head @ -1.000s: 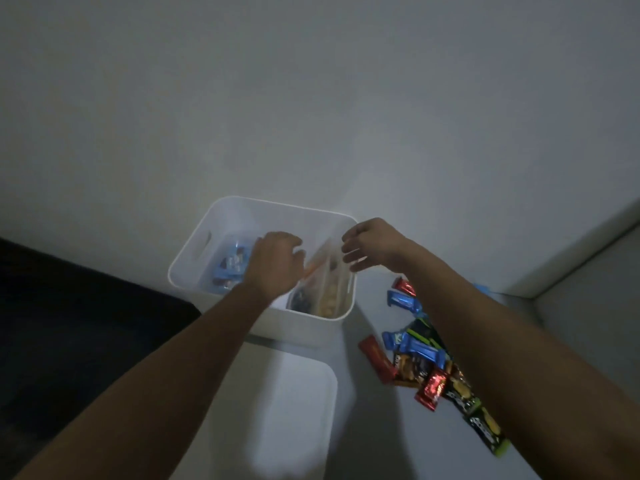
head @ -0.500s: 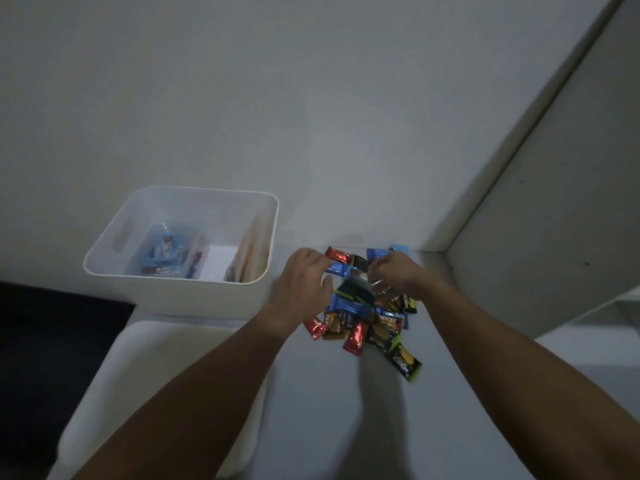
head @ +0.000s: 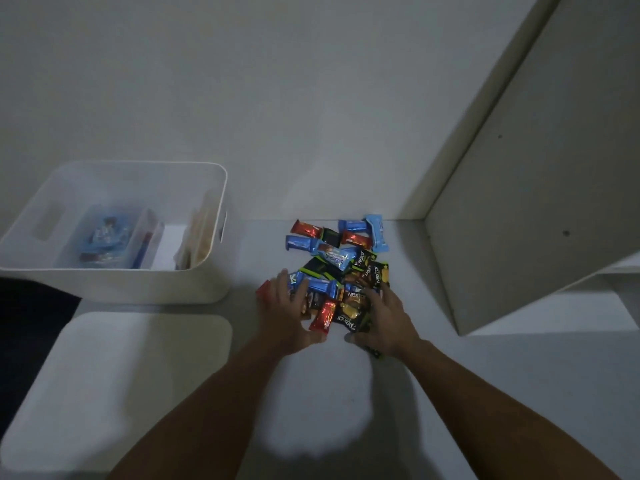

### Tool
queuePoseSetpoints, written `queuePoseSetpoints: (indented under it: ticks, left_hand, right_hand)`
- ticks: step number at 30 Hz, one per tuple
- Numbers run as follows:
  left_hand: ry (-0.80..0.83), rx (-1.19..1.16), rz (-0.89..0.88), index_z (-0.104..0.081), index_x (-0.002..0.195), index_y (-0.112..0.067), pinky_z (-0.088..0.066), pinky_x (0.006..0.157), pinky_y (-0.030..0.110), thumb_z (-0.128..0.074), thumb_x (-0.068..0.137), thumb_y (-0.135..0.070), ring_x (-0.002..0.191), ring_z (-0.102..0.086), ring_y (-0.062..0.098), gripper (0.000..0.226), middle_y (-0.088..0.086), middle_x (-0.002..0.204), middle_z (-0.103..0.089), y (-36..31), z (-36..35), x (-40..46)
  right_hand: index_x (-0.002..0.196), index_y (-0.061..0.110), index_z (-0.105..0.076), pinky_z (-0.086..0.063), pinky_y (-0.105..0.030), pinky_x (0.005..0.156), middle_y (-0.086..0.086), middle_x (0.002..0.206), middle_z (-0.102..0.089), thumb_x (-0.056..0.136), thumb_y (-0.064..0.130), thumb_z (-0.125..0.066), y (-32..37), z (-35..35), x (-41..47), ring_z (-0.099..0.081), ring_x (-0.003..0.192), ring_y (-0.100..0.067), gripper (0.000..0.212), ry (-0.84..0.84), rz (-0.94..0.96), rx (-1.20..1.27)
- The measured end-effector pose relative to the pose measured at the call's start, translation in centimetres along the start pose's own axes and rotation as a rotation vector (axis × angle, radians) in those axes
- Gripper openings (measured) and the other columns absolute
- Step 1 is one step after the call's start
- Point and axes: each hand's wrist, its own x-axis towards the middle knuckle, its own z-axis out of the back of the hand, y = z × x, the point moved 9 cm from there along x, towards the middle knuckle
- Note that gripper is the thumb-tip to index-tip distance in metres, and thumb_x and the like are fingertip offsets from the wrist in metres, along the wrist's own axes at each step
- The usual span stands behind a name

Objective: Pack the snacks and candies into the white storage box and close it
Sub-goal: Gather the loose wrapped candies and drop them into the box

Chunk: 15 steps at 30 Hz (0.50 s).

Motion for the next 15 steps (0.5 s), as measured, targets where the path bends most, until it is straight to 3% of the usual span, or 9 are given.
queuePoseSetpoints:
  ticks: [4, 6, 11, 15]
  left_hand:
    - [0.14, -0.007, 0.086, -0.008, 0.152, -0.029, -0.012, 0.109, 0.064, -0.068, 0.05, -0.079, 0.144, 0.004, 0.043, 0.129, 0.018, 0.158, 0.011, 0.2, -2.1, 0.5]
    - [0.147, -0.071, 0.1, -0.001, 0.151, -0.035, -0.003, 0.11, 0.065, -0.069, 0.051, -0.079, 0.144, 0.015, 0.038, 0.129, 0.013, 0.157, 0.022, 0.0, -2.9, 0.9]
    - [0.143, -0.022, 0.102, 0.001, 0.148, -0.042, -0.003, 0.11, 0.065, -0.064, 0.057, -0.079, 0.145, 0.011, 0.039, 0.118, 0.013, 0.158, 0.013, 0.0, -4.2, 2.0]
    - [0.02, -0.033, 0.107, -0.03, 0.144, -0.036, -0.025, 0.105, 0.061, -0.075, 0.061, -0.06, 0.139, -0.021, 0.044, 0.097, 0.015, 0.155, -0.022, 0.0, -3.6, 2.4]
  right_hand:
    - [0.151, 0.037, -0.007, -0.036, -0.06, 0.107, -0.008, 0.161, 0.006, 0.058, 0.072, -0.074, 0.3, 0.1, 1.1, -0.006, 0.147, -0.036, 0.12, -0.065, 0.048, -0.046]
    - [0.149, 0.042, -0.007, -0.038, -0.062, 0.103, -0.006, 0.16, 0.01, 0.057, 0.072, -0.074, 0.6, 0.2, 1.9, -0.003, 0.146, -0.037, 0.118, -0.064, 0.063, -0.08]
    - [0.147, 0.045, -0.012, -0.035, -0.064, 0.104, -0.004, 0.159, 0.019, 0.063, 0.061, -0.078, 1.2, 0.2, 4.1, 0.006, 0.144, -0.044, 0.108, 0.038, 0.045, -0.179]
    - [0.142, 0.043, -0.03, -0.045, -0.057, 0.1, -0.007, 0.16, 0.003, 0.07, 0.046, -0.077, 1.6, 1.0, 4.9, -0.011, 0.142, -0.042, 0.086, -0.007, 0.033, -0.212]
